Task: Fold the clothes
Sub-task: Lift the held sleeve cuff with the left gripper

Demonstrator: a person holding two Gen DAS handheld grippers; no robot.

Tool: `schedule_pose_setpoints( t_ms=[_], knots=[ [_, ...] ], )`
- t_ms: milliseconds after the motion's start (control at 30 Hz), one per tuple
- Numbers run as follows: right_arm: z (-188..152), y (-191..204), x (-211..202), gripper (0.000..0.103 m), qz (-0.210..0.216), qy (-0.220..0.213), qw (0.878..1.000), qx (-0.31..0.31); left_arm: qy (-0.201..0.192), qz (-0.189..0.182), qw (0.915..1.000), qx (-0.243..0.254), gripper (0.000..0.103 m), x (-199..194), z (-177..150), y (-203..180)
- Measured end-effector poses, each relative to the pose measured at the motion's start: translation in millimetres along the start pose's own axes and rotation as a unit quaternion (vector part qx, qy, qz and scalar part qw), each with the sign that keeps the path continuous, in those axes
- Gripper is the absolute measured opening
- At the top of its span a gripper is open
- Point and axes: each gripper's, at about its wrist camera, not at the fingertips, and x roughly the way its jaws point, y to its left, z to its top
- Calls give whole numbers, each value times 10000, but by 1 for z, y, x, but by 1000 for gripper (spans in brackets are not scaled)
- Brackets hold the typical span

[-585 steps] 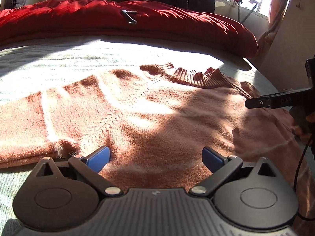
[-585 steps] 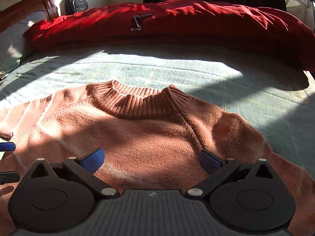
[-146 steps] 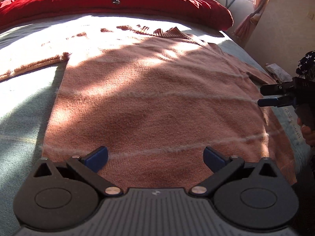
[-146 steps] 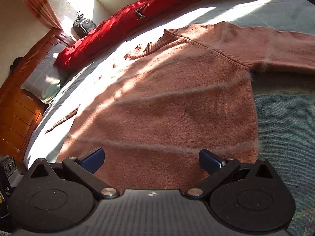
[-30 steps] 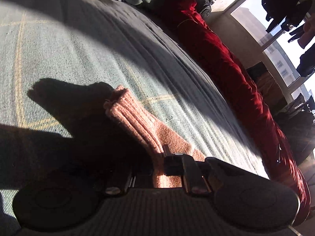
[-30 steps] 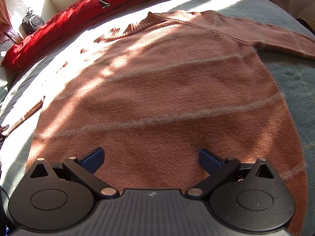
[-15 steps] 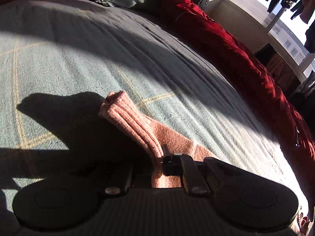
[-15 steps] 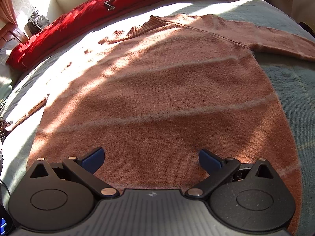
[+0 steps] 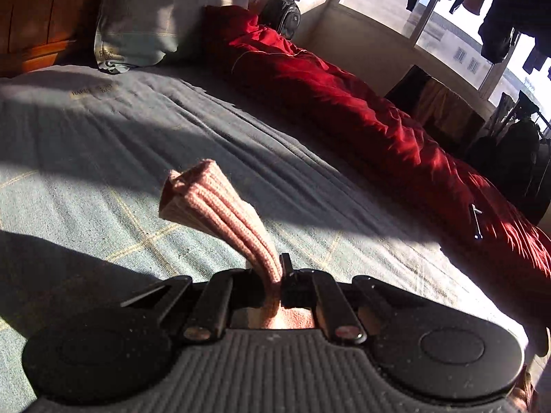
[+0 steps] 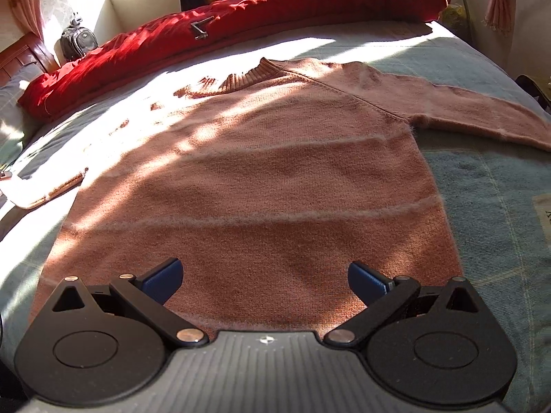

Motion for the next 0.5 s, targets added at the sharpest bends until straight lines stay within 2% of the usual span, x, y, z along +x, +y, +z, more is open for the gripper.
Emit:
schedule_pose_setpoints(
  t_ms=[233, 500],
  knots=[
    [2, -21, -2, 103, 215, -87, 9997, 49, -123, -473, 9971, 590, 6, -23, -1, -77],
    [6, -44, 0, 103, 523, -146, 9985, 57, -268, -890, 9907, 995, 6, -42, -5, -157]
  ],
)
